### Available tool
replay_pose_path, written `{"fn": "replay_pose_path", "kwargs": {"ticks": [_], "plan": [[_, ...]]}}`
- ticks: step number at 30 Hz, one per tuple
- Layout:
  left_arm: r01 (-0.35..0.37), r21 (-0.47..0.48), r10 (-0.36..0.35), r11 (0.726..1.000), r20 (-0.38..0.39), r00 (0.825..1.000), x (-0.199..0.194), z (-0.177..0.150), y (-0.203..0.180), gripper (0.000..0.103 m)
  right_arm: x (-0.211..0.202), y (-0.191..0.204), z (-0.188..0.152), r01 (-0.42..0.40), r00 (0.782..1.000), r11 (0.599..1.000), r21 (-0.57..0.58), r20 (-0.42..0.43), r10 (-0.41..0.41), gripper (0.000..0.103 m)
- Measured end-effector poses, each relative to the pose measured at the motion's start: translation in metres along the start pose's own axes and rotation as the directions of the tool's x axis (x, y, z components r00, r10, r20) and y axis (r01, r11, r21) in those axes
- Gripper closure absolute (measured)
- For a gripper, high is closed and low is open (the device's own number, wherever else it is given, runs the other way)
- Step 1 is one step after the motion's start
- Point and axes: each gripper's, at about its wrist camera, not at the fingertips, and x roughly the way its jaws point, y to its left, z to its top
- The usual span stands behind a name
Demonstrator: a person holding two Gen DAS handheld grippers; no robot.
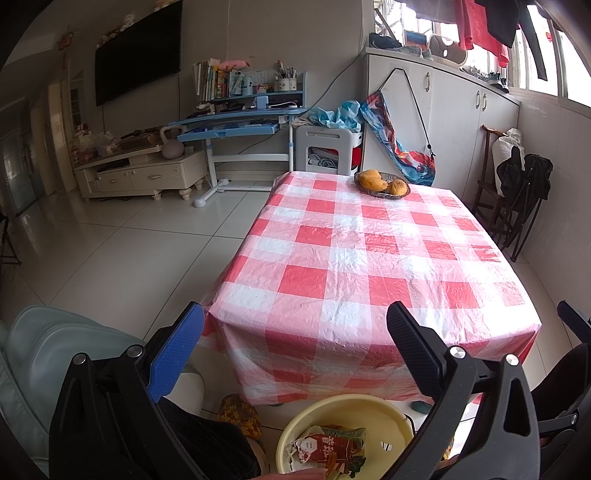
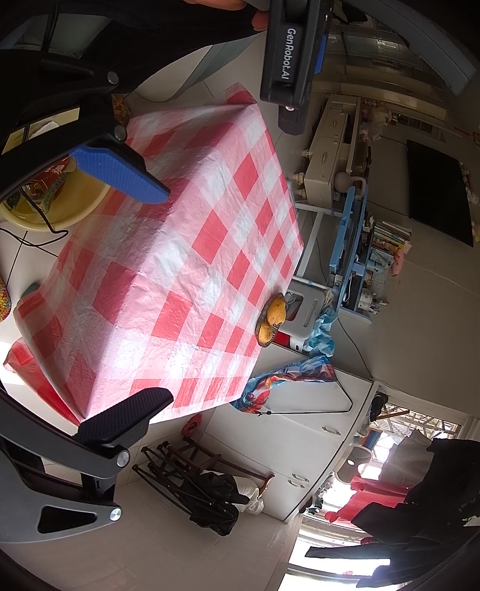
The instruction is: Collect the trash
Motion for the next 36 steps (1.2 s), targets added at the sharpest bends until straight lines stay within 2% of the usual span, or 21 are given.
{"fn": "replay_pose_path", "kwargs": {"ticks": [36], "plan": [[0.000,0.001,0.000,1.000,0.001,1.000,0.0002,0.0002,0.0000,0.007,0.0009,0.0013,-0.0011,0.000,1.000,1.000,-0.002,-0.003,0.000,0.008]]}}
